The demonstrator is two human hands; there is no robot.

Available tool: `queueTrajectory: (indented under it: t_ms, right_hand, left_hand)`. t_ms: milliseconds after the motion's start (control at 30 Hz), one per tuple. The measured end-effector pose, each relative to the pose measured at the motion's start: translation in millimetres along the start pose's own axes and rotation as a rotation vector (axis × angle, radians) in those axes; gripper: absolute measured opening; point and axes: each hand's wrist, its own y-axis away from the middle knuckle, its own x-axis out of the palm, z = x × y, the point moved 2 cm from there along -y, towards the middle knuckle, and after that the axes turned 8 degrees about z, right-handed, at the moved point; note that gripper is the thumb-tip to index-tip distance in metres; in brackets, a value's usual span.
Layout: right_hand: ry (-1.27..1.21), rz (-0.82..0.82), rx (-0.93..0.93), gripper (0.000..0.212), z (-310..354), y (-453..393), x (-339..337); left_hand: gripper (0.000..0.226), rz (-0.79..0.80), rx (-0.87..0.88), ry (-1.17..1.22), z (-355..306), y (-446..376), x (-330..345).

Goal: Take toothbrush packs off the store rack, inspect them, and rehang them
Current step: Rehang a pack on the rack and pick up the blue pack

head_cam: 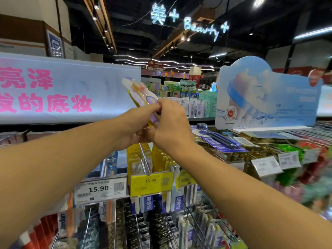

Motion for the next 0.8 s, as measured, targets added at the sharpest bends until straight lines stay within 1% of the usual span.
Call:
queueTrajectory:
  t_ms: [67, 100, 167, 233, 300, 367, 433, 500, 567, 667, 800]
  right_hand:
    - [-0.056, -0.024, -0.009, 0.062, 0.7, 3.8, -4.9]
    - [-0.071, -0.025, -0.021, 0.065, 0.5, 5.9, -8.5]
    - [-0.068, 0.033, -0.047, 0.069, -2.5, 9.9, -16.8]
    - [-0.077, 0.113, -0.067, 0.064, -8.4, 14.2, -27.4]
    - [-0.112, 0.141, -0.031, 0.058, -17.8, 18.3, -43.3]
    - [-0.091, 0.086, 0.064, 0.06, -33.3, 19.5, -60.9]
    - [0.027, 0.055, 0.233, 0.062, -56.7, 17.6, -77.7]
    - [0.209, 0.124, 0.418, 0.054, -80.6, 17.3, -91.3]
    - [0.387, 0.269, 0.541, 0.048, -99.4, 20.1, -95.6]
    - [0.45, 0.405, 0.593, 0.052, -113.1, 25.4, -91.0]
    - [0.401, 0.434, 0.607, 0.056, -116.9, 27.3, -89.3]
  left_hand:
    - [0.019, -0.008, 0.061, 0.119, -4.0, -3.1, 10.9]
    - [0.018, -0.019, 0.082, 0.148, -5.6, -5.0, 14.8]
    - [0.016, -0.023, 0.111, 0.174, -6.9, -7.7, 18.9]
    - [0.019, 0.005, 0.105, 0.175, -6.7, -9.6, 21.0]
    - [0.024, 0.01, 0.074, 0.177, -4.1, -14.2, 22.3]
    - [0.022, 0.003, 0.042, 0.195, -1.3, -16.5, 23.9]
    - [0.021, 0.007, -0.003, 0.176, 1.6, -17.6, 24.4]
    - [0.018, 0.007, -0.044, 0.137, 3.9, -17.2, 24.2]
    - [0.014, 0.002, -0.072, 0.125, 4.8, -17.2, 24.1]
    - [0.01, -0.004, -0.088, 0.119, 3.8, -17.0, 25.8]
    - [0.01, -0.018, -0.091, 0.124, 2.9, -16.5, 26.4]
